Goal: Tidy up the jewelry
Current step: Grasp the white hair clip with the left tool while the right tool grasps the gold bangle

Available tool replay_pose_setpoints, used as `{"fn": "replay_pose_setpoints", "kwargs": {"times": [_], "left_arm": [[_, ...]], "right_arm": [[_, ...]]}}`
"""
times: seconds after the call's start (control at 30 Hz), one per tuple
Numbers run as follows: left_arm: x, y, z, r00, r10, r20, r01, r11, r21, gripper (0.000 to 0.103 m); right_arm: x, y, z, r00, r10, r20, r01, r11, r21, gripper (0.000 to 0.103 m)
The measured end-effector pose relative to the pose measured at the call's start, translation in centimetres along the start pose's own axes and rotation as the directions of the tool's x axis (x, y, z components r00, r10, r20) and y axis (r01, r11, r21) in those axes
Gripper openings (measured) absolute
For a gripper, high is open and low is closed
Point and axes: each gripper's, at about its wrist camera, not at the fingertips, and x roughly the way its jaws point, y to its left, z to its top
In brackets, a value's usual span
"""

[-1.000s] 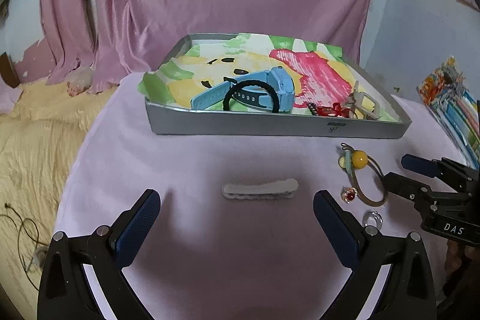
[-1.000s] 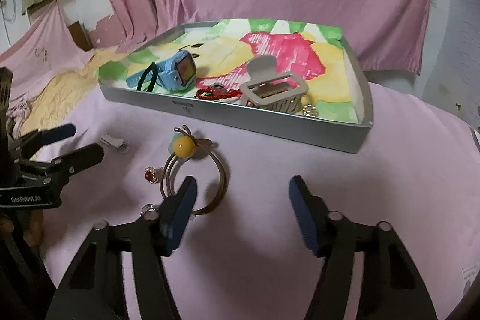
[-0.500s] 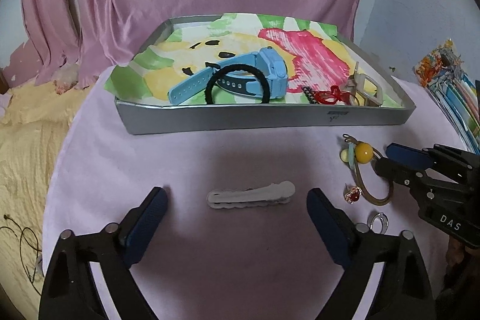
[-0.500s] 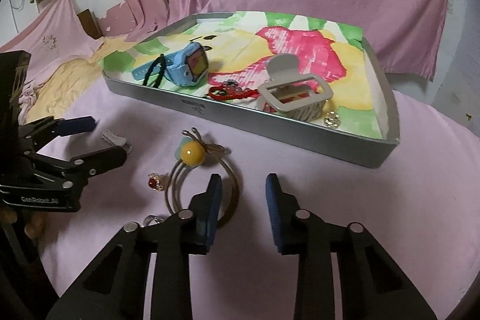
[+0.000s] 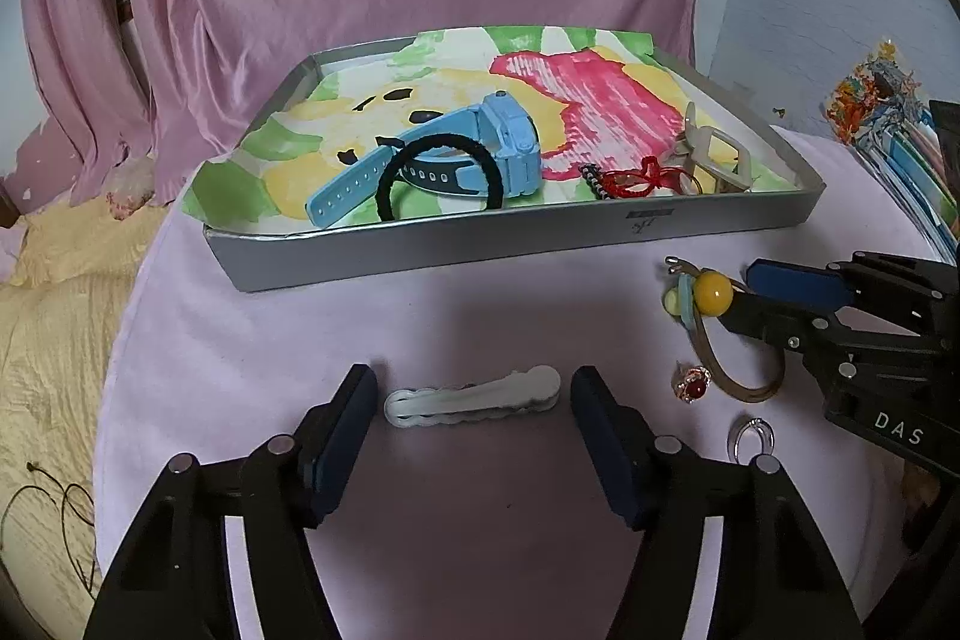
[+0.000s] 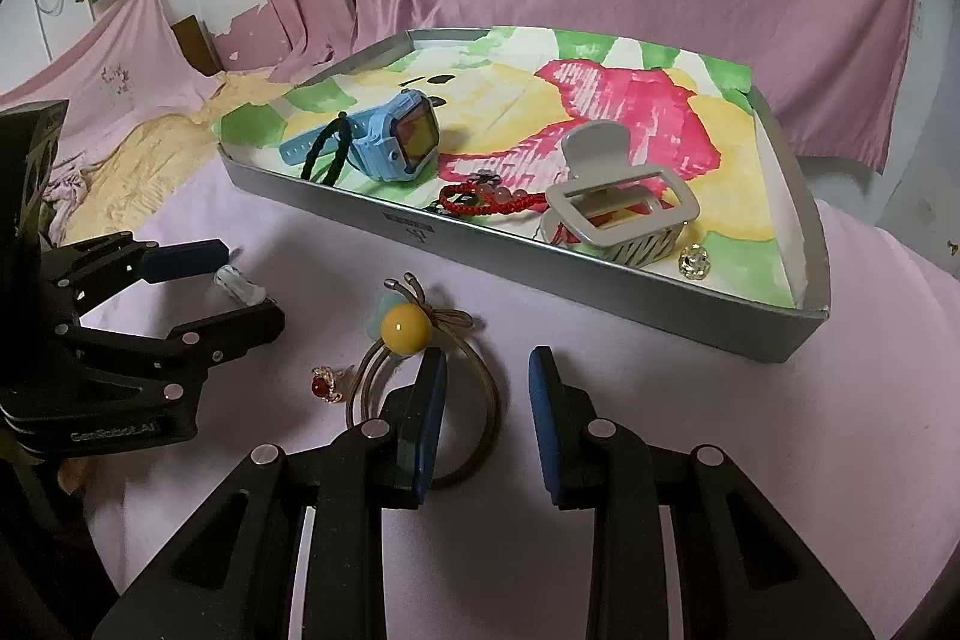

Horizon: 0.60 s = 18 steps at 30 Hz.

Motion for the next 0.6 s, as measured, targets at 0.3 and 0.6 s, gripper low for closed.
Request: {"fn": "replay_pose_setpoints", "kwargs": {"times": [0.3, 0.6], "left_arm": [[-0.06, -0.04, 0.12, 1.0, -0.005, 0.006, 0.005, 1.0, -0.002, 0.056], [-0.47, 0.32, -0.16, 0.999, -0.026, 0.019, 0.027, 0.999, -0.038, 0.056]], "right_arm": [[0.19, 0.02, 0.04, 1.0, 0.022, -0.004, -0.022, 1.0, -0.001, 0.014], [0.25, 0.26, 0.07, 0.999, 0.054, -0.004, -0.054, 0.999, -0.011, 0.003]]}}
